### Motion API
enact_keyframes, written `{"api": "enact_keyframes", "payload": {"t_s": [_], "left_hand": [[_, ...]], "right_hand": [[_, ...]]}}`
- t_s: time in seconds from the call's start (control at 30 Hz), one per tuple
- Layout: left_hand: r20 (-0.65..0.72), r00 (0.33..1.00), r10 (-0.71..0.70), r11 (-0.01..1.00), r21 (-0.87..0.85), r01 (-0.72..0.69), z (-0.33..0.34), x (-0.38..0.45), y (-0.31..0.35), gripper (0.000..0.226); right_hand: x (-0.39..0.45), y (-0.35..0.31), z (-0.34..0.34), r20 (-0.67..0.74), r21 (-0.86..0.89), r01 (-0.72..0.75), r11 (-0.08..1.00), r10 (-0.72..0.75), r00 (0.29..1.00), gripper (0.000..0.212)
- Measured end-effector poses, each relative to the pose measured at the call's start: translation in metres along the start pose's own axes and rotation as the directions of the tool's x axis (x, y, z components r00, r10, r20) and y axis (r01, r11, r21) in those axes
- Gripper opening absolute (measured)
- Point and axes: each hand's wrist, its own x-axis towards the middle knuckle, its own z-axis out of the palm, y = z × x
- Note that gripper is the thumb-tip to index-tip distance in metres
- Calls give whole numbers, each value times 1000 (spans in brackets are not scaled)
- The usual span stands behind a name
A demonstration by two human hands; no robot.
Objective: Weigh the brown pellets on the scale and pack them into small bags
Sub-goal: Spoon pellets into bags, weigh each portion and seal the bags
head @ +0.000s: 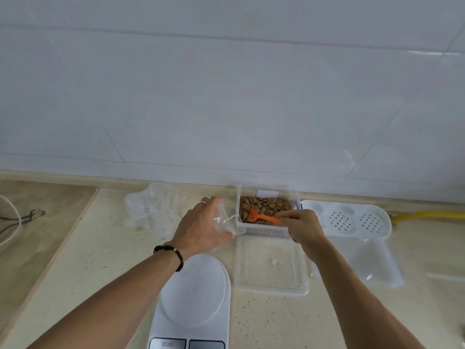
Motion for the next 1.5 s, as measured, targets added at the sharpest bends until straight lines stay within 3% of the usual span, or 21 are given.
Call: {"api": "enact_keyframes", "payload": {"t_s": [0.3, 0.53, 0.63, 0.73, 0.83, 0.9, 1.03, 1.2, 1.33, 1.5], "left_hand": [[9, 1000, -11, 1000, -2, 11, 7, 10, 7, 71], [9, 1000, -8, 999, -43, 8, 12, 22, 21, 68], [8, 1000, -21, 997, -76, 21, 14, 26, 25, 71], [-22, 1000, -16, 996, -91, 14, 12, 26, 30, 71], [-62, 998, -6, 992, -125, -2, 9, 23, 32, 69], [-84, 996, -2, 993, -119, -8, 6, 21, 31, 67], [-93, 995, -26, 993, -114, 16, 4, 18, 27, 70], [-84, 995, -61, 996, -69, 55, 7, 17, 23, 65], [-91, 994, -55, 996, -69, 48, 3, 13, 18, 60], [-97, 995, -21, 1000, -24, 19, -8, 11, 15, 64]], "right_hand": [[-4, 8, -11, 33, 266, -134, 955, 130, 991, 23], [-17, -9, -45, -20, 301, -23, 953, 30, 999, 23], [-31, -34, -52, -27, 171, 114, 979, -111, 993, 23], [-46, -58, -42, 29, -129, 299, 946, -298, 954, 26], [-60, -68, -24, 197, -404, 528, 747, -493, 848, 31], [-64, -67, -19, 232, -493, 597, 633, -566, 791, 31], [-63, -64, -28, 96, -400, 535, 745, -546, 832, 27], [-46, -47, -39, -144, -164, 328, 930, -351, 925, 27], [-24, -17, -30, -217, -299, 135, 945, -205, 954, 26], [-7, 0, -3, -110, -446, 135, 885, -204, 973, 32]]}}
